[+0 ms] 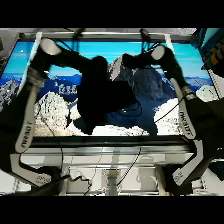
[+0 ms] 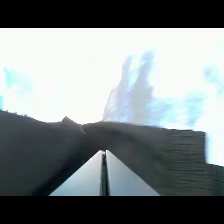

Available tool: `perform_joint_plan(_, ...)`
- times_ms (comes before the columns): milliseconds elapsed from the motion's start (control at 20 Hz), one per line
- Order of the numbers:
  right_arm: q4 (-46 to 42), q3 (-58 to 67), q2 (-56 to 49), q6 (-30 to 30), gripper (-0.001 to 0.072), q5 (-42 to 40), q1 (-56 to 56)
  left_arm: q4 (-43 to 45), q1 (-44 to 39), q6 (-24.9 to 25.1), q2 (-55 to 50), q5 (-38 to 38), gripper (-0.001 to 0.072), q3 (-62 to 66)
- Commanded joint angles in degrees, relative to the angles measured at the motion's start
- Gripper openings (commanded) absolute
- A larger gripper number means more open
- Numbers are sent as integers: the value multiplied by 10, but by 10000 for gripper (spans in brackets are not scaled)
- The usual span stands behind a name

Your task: Fold the clothes and pants, and hang the long-sleeved shirts on hangers.

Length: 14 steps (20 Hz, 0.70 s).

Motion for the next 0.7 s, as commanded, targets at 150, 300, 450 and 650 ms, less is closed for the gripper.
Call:
perform_joint_plan(150,-85,0,18,-10,22,43,-40,-61,-99,-21,-92,81,21,0)
perform_joint_plan(300,-129,0,18,-10,22,54,-63,-60,-86,3,-96,81,51,0)
perform_joint_plan(450,-128,0,18,-10,22,94,-107,-66,-55,14,-96,81,704,0)
perform_joint_plan(650,-129,0,18,-24,22,148,-161,-48,-21,97,-82,59,433,0)
